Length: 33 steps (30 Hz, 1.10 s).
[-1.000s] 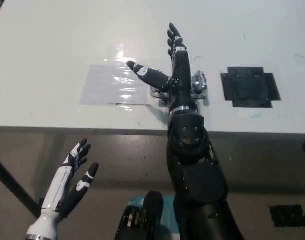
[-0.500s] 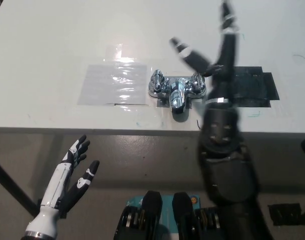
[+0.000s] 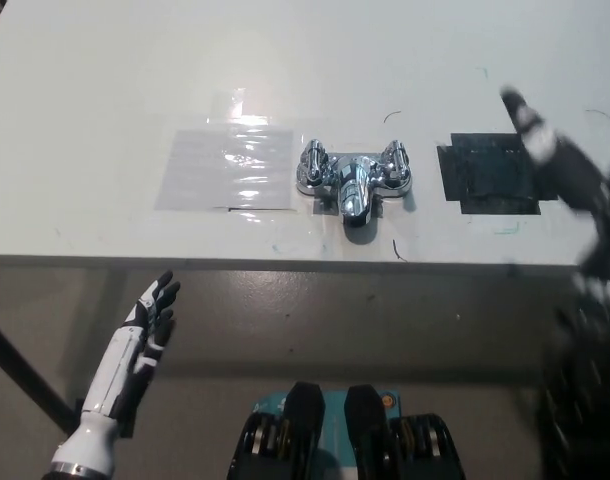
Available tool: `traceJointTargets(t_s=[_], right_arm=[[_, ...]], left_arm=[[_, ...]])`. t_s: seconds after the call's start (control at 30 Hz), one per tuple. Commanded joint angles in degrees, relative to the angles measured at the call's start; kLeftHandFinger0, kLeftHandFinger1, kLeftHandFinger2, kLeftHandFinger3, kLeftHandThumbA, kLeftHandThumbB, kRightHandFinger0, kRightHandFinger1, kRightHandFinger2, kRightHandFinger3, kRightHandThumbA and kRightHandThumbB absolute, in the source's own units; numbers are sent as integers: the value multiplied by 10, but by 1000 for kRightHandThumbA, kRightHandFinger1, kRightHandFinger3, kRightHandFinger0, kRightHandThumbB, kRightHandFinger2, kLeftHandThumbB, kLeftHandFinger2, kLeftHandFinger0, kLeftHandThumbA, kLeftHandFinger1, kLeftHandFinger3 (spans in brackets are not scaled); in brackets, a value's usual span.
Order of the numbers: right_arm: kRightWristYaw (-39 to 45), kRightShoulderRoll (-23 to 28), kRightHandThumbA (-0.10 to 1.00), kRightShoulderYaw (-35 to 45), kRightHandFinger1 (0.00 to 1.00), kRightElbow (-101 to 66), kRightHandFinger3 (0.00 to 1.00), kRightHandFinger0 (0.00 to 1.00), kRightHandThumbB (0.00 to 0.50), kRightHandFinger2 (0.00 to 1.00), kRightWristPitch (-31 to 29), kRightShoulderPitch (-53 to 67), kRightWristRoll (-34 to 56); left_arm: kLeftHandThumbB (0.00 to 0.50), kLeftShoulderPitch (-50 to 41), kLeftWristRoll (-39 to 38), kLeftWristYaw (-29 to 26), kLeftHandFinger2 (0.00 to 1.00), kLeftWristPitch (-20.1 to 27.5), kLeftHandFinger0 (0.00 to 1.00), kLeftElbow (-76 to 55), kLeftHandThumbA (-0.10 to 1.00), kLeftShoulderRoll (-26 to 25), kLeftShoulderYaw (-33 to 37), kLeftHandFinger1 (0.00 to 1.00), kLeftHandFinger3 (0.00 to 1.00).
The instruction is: The faucet is at the center of the desk and the robot turn off the faucet by turning the right faucet handle using the right hand
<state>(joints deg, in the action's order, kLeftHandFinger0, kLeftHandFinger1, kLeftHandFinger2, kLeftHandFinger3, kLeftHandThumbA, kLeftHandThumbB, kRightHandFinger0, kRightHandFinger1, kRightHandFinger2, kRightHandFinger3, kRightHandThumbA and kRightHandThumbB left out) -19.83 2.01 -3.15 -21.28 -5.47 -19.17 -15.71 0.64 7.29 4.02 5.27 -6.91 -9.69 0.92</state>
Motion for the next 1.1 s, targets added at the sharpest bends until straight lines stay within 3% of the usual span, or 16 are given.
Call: traceJointTargets(t_s=[0.0,0.1,0.27,0.4,0.67,1.07], right_arm=[[55,22,1000,-33,1000,-3,1000,1000,152,1000,-90,75,29],[59,28,1000,-43,1000,54,1000,1000,168,1000,-117,128,40],[53,25,1000,-44,1000,123,1000,1000,138,1000,-154,175,27],[52,22,1000,-43,1000,170,1000,1000,136,1000,-183,199,25],[81,23,1000,-35,1000,219,1000,1000,147,1000,-178,218,72],[105,13,1000,-41,1000,244,1000,1000,134,1000,-178,221,84]], left_arm=[[241,9,-7,-3,1000,57,1000,3,1000,-10,-5,1000,1000],[258,10,-15,0,1000,66,1000,8,1000,-8,-6,1000,1000],[278,9,-11,-4,1000,70,1000,10,1000,-9,-12,1000,1000],[261,10,-10,-3,1000,71,1000,10,1000,-10,-15,1000,1000],[252,11,-10,-3,1000,74,1000,16,1000,-7,-17,1000,1000],[303,-5,-28,2,1000,58,1000,15,1000,-6,-21,1000,1000]])
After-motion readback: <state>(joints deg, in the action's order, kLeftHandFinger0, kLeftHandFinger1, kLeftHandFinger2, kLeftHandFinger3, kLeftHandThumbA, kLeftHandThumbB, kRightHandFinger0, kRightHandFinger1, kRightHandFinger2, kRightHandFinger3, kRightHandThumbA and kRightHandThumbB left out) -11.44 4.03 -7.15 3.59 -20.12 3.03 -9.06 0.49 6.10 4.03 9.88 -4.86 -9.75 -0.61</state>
